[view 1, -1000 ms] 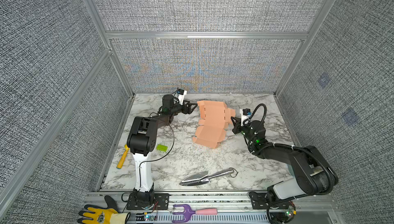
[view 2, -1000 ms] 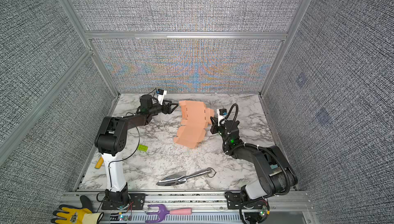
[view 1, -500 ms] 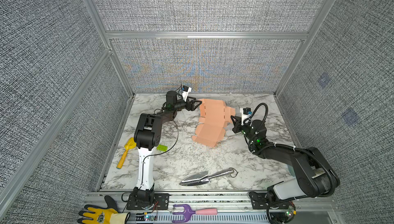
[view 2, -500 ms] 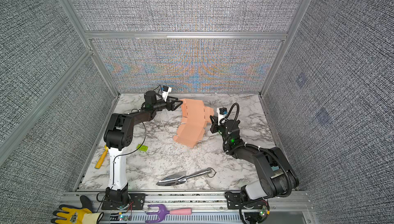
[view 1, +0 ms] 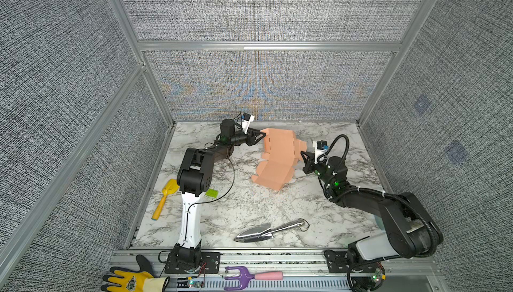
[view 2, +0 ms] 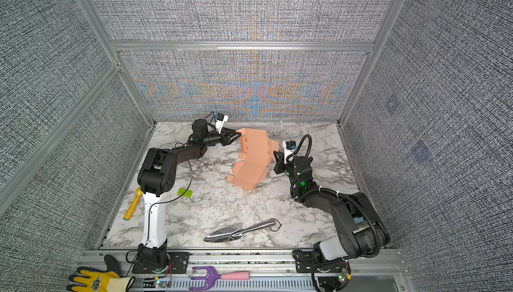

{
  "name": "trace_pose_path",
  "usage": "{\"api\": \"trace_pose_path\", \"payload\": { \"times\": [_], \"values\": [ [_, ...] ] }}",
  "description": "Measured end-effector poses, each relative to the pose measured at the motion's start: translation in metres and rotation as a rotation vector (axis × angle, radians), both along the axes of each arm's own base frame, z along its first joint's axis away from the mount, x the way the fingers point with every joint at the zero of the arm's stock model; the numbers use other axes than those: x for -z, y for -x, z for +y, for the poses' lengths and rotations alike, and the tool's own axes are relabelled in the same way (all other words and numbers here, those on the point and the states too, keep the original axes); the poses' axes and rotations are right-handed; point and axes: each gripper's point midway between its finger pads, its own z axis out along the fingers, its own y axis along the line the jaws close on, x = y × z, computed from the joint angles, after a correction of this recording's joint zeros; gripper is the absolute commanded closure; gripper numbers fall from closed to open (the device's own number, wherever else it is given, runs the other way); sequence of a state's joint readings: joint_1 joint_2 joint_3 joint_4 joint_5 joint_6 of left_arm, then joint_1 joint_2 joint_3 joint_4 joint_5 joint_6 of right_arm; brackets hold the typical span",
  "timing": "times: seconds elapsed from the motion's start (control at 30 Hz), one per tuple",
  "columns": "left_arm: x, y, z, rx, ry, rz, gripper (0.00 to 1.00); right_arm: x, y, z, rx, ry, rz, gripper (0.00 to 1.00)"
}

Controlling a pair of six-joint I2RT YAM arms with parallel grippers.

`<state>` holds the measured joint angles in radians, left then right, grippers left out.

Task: Fold the paper box

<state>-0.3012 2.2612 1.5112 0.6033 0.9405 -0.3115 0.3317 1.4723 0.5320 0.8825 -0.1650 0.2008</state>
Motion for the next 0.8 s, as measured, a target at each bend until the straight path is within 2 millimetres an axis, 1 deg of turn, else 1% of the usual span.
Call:
{"api": "trace_pose_path", "payload": {
  "times": [0.1, 0.3, 0.43, 0.5, 0.63, 0.73, 0.8],
  "values": [
    [-0.001, -0.004, -0.002, -0.021, -0.006, -0.003, 0.64, 0.001, 0.001, 0.000, 0.000, 0.000, 0.001, 1.00],
    [0.001, -0.012, -0.002, -0.074, -0.025, 0.010, 0.72, -0.002, 0.002, -0.001, 0.001, -0.005, -0.006, 1.00],
    [0.005, -0.016, -0.005, -0.103, -0.046, 0.030, 0.75, -0.002, 0.003, -0.001, 0.001, -0.005, -0.004, 1.00],
    [0.005, -0.016, -0.006, -0.107, -0.051, 0.034, 0.78, -0.001, 0.003, -0.001, 0.002, -0.007, -0.003, 1.00],
    [0.011, -0.018, -0.005, -0.131, -0.067, 0.054, 0.91, -0.001, 0.004, -0.002, 0.005, -0.007, -0.003, 1.00],
    [0.011, -0.017, -0.009, -0.136, -0.077, 0.064, 1.00, 0.000, 0.004, -0.002, 0.004, -0.008, -0.001, 1.00],
    [0.011, -0.015, -0.011, -0.158, -0.094, 0.074, 1.00, 0.001, 0.005, -0.001, 0.003, -0.009, 0.003, 1.00]
  ]
}}
